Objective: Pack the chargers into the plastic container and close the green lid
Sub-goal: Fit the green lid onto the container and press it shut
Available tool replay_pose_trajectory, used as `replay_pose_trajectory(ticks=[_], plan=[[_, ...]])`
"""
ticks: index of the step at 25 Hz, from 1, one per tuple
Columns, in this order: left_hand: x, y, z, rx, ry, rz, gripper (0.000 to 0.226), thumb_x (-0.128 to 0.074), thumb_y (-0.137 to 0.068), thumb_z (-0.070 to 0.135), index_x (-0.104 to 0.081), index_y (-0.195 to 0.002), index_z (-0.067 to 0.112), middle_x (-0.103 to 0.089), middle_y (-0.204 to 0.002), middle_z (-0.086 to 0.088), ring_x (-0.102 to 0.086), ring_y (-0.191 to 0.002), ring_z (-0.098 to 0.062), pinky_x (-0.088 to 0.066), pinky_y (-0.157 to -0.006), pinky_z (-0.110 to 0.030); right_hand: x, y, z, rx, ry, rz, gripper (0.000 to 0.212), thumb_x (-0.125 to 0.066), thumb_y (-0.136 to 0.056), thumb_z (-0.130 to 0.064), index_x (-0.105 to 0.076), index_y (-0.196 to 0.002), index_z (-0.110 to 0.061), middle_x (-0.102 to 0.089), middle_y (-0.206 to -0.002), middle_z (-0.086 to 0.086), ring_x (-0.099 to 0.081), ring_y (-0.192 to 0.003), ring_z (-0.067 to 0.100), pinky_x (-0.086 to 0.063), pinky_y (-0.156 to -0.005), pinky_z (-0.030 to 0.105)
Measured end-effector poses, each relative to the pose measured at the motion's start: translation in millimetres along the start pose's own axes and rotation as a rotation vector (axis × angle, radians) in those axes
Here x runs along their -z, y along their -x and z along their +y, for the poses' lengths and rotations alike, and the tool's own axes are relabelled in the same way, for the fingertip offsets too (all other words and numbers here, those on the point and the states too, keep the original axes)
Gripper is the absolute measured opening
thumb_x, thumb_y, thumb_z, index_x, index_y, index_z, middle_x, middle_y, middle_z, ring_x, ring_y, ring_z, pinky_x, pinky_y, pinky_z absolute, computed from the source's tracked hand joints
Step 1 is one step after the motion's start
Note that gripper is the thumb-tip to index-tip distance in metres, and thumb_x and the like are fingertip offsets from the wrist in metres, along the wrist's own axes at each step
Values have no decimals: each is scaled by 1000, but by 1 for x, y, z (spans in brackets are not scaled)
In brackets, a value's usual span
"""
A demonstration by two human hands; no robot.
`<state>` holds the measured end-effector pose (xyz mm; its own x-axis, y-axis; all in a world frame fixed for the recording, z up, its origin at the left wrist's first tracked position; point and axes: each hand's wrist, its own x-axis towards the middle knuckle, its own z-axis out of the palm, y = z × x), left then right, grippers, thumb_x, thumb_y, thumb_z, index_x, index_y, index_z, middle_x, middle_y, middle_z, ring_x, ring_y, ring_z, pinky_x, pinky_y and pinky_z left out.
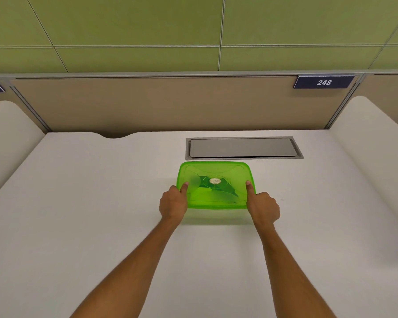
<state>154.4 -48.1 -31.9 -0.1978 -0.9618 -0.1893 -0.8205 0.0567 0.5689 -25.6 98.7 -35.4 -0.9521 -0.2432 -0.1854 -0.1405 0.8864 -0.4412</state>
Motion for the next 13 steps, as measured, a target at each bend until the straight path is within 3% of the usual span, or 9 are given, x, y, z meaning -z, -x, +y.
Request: replay_pose_trajectory(ticks=[6, 10, 13], plan=[[-1, 3, 0, -6, 51, 36, 58, -38, -93, 56, -59, -87, 1, -66, -94, -22, -60, -88, -40, -39, -64, -37, 0, 3, -3, -2, -78, 22, 78, -28, -85, -75, -63, -82, -7, -68, -91, 19, -59, -79, 34, -38, -61, 32], [3, 3, 1, -61, -41, 53, 60, -34, -93, 56, -61, -89, 3, -67, -93, -20, -62, -88, -39, -41, -65, -37, 3, 4, -6, 21, -38, 29, 79, -23, -87, -73, -65, -91, -5, -67, -93, 18, -62, -86, 36, -39, -63, 33], [10, 5, 1, -103, -136, 49, 60, -32, -93, 56, -63, -88, 4, -68, -94, -18, -63, -88, -38, -40, -65, -35, 6, 7, -9, 66, 21, 50, 79, -20, -88, -72, -65, -89, -7, -67, -90, 16, -60, -81, 34, -38, -62, 33]])
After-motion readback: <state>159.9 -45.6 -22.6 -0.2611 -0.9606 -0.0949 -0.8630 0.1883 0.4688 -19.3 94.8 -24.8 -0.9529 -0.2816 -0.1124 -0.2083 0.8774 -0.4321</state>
